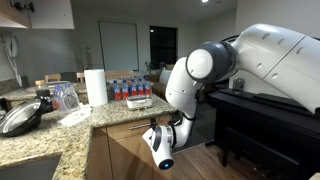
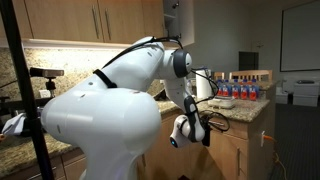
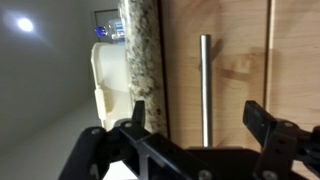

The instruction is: Open the top drawer

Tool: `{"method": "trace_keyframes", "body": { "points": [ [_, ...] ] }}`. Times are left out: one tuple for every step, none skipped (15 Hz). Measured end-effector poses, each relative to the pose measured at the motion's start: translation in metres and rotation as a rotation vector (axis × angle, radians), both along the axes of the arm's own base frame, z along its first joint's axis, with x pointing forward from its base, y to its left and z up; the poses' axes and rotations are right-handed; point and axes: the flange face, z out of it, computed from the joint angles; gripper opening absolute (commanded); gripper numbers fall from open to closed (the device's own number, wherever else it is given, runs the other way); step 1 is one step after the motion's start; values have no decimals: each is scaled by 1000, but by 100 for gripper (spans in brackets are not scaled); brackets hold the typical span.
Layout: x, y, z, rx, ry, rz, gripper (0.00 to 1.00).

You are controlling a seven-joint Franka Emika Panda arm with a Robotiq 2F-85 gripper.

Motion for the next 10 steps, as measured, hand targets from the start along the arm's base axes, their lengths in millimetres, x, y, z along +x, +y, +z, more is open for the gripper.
{"method": "trace_keyframes", "body": {
  "points": [
    [-4, 5, -12, -13, 16, 17, 100],
    [-7, 10, -23, -27, 29, 35, 100],
    [-9, 16, -32, -38, 40, 51, 100],
    [-9, 20, -37, -46, 50, 66, 100],
    [-7, 24, -39, -51, 55, 77, 100],
    [-2, 28, -36, -53, 54, 85, 100],
    [5, 30, -31, -52, 49, 90, 100],
    [12, 32, -25, -52, 38, 93, 100],
    [19, 33, -20, -51, 27, 94, 100],
    [25, 33, -15, -53, 20, 93, 100]
  ]
}}
